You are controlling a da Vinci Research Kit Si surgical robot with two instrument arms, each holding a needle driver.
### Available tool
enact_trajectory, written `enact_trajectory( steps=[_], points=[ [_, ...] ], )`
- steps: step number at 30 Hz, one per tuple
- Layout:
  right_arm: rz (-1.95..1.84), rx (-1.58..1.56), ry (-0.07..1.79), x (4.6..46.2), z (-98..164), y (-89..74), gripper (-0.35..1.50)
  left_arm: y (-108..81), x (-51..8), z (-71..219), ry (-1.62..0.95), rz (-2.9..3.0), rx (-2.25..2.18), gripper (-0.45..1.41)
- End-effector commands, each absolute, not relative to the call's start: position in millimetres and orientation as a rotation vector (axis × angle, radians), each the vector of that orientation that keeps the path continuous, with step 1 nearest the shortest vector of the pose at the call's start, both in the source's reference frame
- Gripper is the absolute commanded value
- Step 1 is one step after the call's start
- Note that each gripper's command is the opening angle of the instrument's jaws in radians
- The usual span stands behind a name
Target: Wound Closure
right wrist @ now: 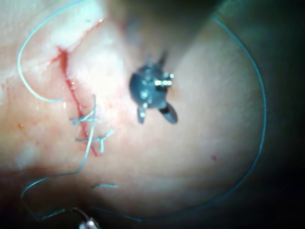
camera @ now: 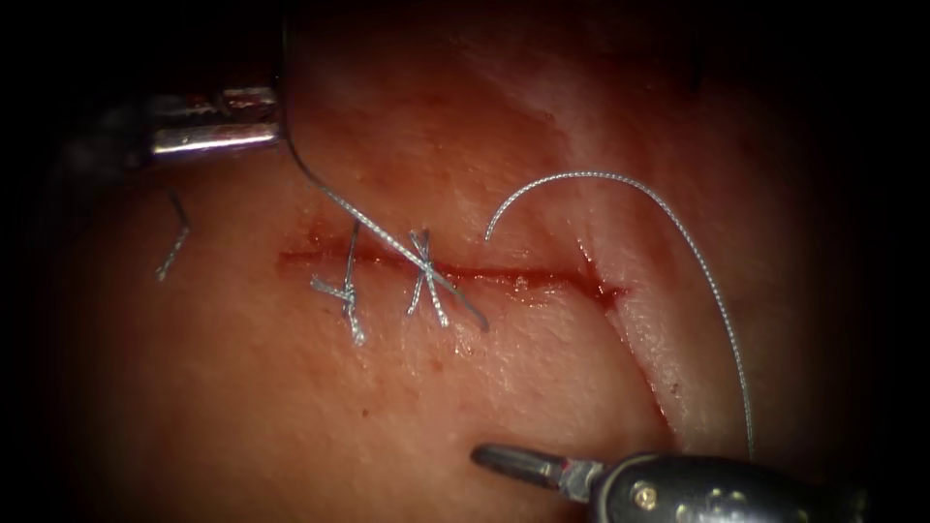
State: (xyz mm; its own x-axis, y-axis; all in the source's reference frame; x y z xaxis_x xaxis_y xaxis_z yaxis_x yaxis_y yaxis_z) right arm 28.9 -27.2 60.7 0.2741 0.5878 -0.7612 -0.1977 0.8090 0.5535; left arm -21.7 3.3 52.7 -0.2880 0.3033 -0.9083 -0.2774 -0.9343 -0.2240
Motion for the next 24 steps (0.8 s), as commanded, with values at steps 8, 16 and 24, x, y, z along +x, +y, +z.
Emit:
enact_trajectory(
  steps=[8, 16, 24],
  points=[
    [0.586, 0.286, 1.102, 27.8, 68, -23.7, 1.2, 3.8, -21.4, 53, 0.008, 2.263, -1.579, -0.45],
    [0.577, 0.26, 1.075, 30.4, 74, -22.8, 1.0, 3.1, -22.9, 53, -0.017, 2.251, -1.622, -0.45],
    [0.5, 0.34, 1.079, 32.0, 75, -22.7, -0.35, 2.6, -24.1, 53, -0.029, 2.25, -1.645, -0.45]
  ],
)
